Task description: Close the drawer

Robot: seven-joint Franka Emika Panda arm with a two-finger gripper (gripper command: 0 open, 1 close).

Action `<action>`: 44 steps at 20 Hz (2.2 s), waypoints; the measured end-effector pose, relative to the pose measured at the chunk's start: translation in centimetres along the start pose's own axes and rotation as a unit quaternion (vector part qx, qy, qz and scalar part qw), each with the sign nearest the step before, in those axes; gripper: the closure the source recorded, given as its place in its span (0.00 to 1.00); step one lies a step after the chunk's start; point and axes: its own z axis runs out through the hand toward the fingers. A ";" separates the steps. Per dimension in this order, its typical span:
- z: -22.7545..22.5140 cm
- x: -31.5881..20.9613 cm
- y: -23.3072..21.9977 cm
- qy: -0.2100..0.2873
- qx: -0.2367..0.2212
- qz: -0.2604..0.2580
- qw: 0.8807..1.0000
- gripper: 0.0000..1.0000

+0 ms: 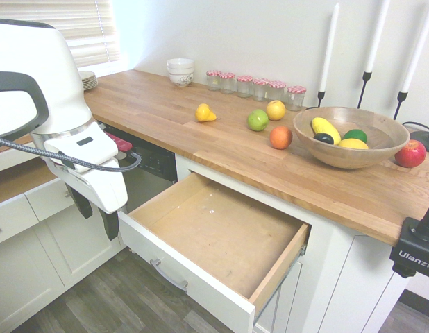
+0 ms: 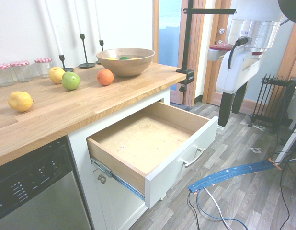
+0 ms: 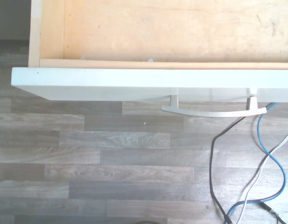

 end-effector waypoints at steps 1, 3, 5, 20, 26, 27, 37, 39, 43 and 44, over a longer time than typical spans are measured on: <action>0.0 0.0 0.0 -0.001 0.000 0.001 1.000 0.00; 0.4 0.0 0.0 -0.005 0.001 0.004 1.000 0.00; 0.9 0.3 0.0 -0.007 0.001 0.006 1.000 0.00; 19.7 4.5 2.6 -0.056 -0.049 0.025 0.997 0.00; 24.8 6.4 2.3 -0.027 -0.012 -0.014 0.999 0.00; 25.4 6.6 2.3 -0.020 -0.006 -0.015 1.000 0.00; 26.7 6.9 1.9 -0.005 0.012 -0.017 1.000 1.00; 26.7 6.9 1.9 -0.004 0.013 -0.015 1.000 1.00; 26.6 7.0 1.8 -0.002 0.015 -0.013 1.000 1.00; 26.6 7.1 1.8 -0.001 0.016 -0.012 1.000 1.00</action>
